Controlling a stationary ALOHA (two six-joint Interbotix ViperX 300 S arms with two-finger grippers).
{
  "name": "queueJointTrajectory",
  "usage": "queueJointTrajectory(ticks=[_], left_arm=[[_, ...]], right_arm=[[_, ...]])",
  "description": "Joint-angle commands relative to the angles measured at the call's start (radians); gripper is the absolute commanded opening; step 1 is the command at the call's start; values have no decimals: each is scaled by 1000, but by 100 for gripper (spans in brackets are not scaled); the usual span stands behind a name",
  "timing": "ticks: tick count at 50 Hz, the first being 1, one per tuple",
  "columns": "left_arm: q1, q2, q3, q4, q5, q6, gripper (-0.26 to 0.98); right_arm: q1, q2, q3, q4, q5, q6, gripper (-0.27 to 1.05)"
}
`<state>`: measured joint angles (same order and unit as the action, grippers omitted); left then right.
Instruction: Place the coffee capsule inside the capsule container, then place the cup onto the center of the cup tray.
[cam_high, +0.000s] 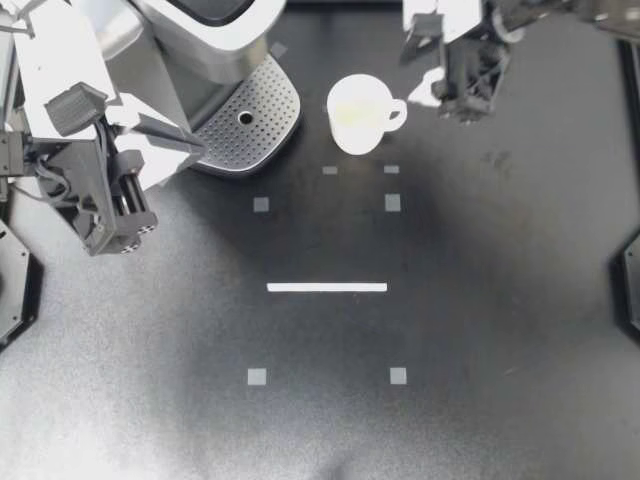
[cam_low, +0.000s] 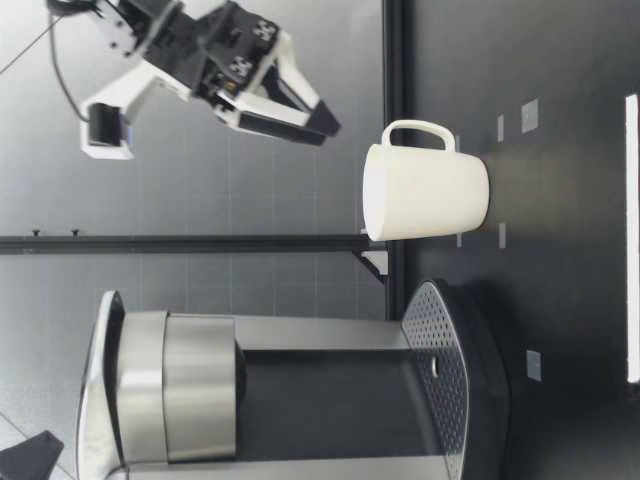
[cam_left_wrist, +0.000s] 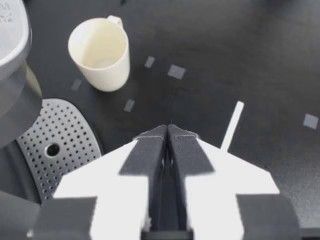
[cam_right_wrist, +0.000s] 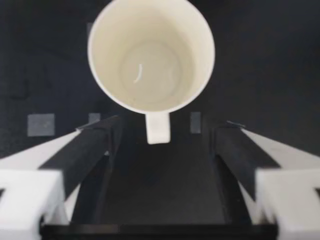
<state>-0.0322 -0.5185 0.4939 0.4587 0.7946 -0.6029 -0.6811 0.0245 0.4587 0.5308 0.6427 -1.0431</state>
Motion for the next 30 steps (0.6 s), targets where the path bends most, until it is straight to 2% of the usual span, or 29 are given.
queueJointTrajectory(ticks=[1,30], left_arm=[[-2,-12,-12,5,-6,2,13],[-2,-17,9,15,-21,0,13]], right_arm=[[-8,-11,-9,3,-20,-2,68],[-6,34,35,38,-54,-9,68]])
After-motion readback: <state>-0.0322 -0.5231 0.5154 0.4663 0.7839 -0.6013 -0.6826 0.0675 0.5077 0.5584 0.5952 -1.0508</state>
